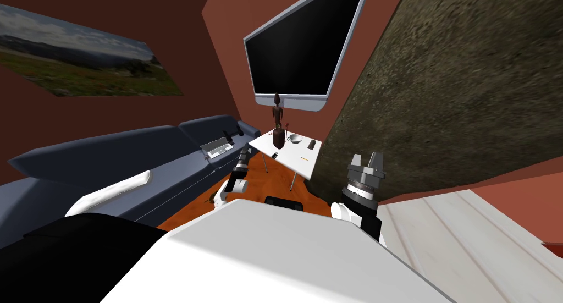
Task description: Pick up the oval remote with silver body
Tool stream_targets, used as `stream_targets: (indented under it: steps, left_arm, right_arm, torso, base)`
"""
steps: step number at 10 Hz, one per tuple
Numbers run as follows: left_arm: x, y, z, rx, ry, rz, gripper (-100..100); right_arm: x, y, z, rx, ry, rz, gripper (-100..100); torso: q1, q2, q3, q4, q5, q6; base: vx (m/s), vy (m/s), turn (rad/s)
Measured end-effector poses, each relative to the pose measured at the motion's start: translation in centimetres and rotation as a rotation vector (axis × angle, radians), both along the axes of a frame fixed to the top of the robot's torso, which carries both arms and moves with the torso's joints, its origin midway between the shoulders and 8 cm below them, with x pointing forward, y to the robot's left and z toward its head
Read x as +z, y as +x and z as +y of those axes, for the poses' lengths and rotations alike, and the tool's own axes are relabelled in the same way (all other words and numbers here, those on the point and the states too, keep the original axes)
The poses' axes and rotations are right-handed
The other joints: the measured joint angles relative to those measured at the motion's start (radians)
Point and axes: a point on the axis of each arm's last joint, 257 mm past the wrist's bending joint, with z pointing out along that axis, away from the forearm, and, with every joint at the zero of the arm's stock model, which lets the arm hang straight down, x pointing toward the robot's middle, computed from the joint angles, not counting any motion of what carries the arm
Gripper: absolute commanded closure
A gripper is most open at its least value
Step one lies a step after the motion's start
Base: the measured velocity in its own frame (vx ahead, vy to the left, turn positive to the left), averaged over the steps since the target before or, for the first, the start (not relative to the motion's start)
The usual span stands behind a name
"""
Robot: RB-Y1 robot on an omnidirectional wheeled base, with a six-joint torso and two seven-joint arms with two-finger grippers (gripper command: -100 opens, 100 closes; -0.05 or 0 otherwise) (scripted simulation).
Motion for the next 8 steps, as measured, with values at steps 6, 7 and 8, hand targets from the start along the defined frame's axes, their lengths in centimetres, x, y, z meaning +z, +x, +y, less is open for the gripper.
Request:
stream_targets:
  steps: [6,7,8]
  left_arm:
    - [-5.4,1.5,2.4,0.04,-0.009,0.101,-100]
    - [-6.3,1.7,2.9,0.049,-0.013,0.118,-100]
    - [-6.9,1.8,3.1,0.054,-0.016,0.131,-100]
  right_arm:
    - [0.0,0.0,0.0,0.0,0.0,0.0,0]
    - [0.0,0.0,0.0,0.0,0.0,0.0,0]
    - [0.0,0.0,0.0,0.0,0.0,0.0,0]
  torso:
    - [0.0,0.0,0.0,0.0,0.0,0.0]
    - [-0.001,0.0,0.0,0.0,0.0,0.0]
    - [0.0,0.0,0.0,0.0,0.0,0.0]
  base:
    - [0.015,-0.043,-0.032]
    - [0.018,-0.042,-0.011]
    - [0.014,-0.032,-0.024]
